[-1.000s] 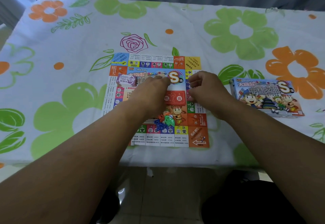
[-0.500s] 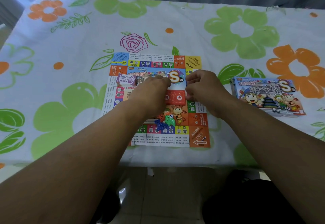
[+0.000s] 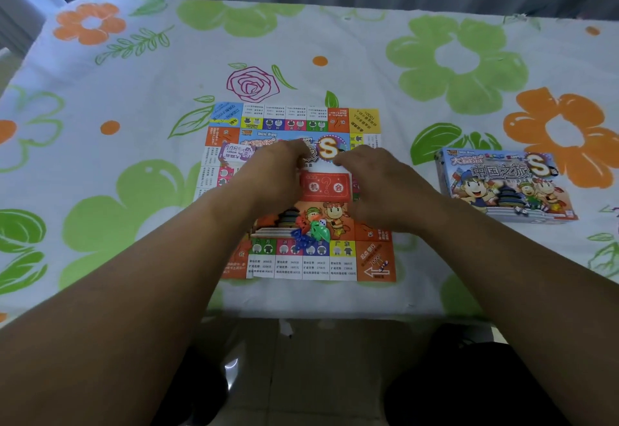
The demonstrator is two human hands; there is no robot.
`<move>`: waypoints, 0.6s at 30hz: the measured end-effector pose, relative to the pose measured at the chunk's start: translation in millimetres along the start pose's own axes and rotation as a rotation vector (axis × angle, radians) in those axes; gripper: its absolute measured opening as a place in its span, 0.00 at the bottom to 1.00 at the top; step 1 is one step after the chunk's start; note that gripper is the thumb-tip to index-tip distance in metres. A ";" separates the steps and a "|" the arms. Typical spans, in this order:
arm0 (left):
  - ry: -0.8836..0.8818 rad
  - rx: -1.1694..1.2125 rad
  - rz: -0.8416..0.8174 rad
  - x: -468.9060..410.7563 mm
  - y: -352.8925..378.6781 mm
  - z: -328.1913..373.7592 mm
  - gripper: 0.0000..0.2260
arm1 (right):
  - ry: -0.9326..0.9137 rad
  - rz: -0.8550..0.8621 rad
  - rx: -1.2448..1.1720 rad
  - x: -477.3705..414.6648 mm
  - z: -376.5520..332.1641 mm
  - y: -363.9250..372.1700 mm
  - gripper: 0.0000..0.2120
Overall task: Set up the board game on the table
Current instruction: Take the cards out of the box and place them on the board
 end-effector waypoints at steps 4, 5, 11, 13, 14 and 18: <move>-0.031 0.067 -0.001 1.7 0.2 -4.2 0.22 | -0.047 0.029 0.085 4.0 -3.9 5.8 0.32; -0.029 0.066 -0.001 1.7 0.3 -3.8 0.22 | -0.049 0.036 0.088 4.3 -4.6 5.4 0.31; -0.034 0.054 -0.005 1.2 1.7 -4.1 0.24 | -0.075 0.068 0.113 4.9 -7.2 6.0 0.28; -0.037 0.056 -0.006 0.7 2.2 -5.0 0.24 | -0.081 0.075 0.106 4.8 -7.8 5.8 0.27; -0.040 0.059 -0.006 0.5 2.5 -5.5 0.24 | -0.084 0.077 0.101 4.8 -7.9 5.9 0.28; -0.059 0.085 0.018 0.3 2.2 -8.9 0.24 | -0.078 0.065 0.077 4.1 -7.1 7.4 0.28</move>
Point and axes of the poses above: each hand's wrist, its own x-axis away from the middle knuckle, its own y-axis out of the palm, z = x × y, the point moved 8 cm from there along -x, towards the middle knuckle, and after that the axes turned 15 degrees about y, right-handed, at the moved point
